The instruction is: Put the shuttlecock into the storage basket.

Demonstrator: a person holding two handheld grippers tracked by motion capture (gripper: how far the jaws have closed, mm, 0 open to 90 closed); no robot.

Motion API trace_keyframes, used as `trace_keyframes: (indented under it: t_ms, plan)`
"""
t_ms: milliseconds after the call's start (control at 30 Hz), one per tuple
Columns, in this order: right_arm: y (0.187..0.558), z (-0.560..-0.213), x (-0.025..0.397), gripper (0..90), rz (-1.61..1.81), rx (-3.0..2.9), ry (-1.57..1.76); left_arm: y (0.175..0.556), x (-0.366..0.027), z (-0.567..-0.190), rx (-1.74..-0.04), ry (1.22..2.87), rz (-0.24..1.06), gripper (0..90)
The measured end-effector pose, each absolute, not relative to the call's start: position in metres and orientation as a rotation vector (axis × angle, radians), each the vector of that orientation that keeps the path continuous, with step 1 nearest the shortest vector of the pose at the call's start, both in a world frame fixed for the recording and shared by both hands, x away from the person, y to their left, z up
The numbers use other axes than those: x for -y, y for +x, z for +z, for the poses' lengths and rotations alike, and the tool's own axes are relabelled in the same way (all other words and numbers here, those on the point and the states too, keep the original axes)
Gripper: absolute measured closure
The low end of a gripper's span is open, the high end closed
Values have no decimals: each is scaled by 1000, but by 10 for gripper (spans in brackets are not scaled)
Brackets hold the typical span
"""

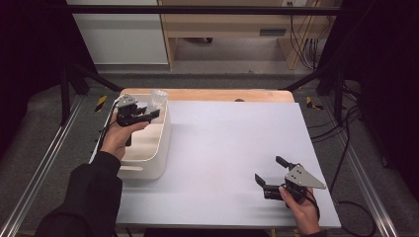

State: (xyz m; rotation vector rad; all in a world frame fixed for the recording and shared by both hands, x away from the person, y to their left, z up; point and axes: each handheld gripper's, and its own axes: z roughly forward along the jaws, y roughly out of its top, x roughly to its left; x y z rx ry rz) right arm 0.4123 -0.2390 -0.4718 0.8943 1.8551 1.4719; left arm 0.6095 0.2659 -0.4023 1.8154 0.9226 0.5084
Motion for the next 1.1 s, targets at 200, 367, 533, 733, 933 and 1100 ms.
trace_keyframes:
  t_ms: [200,367,533,733,933,1100]
  plan:
    - [412,-472,239,38,1476,-1857,894,610,-265,-403,-920,1817,504,583]
    - [412,-472,238,38,1475,-1863,894,610,-265,-403,-917,1812,504,576]
    - [412,-472,238,38,1474,-1864,895,611,-264,-403,-923,1807,504,560]
    - [413,-473,238,38,1471,-1866,891,611,-263,-403,-920,1800,504,544]
    - [413,-473,238,38,1471,-1869,891,611,-263,-403,-921,1791,506,514]
    - [413,-473,237,39,1471,-1873,889,612,-262,-404,-922,1785,506,493]
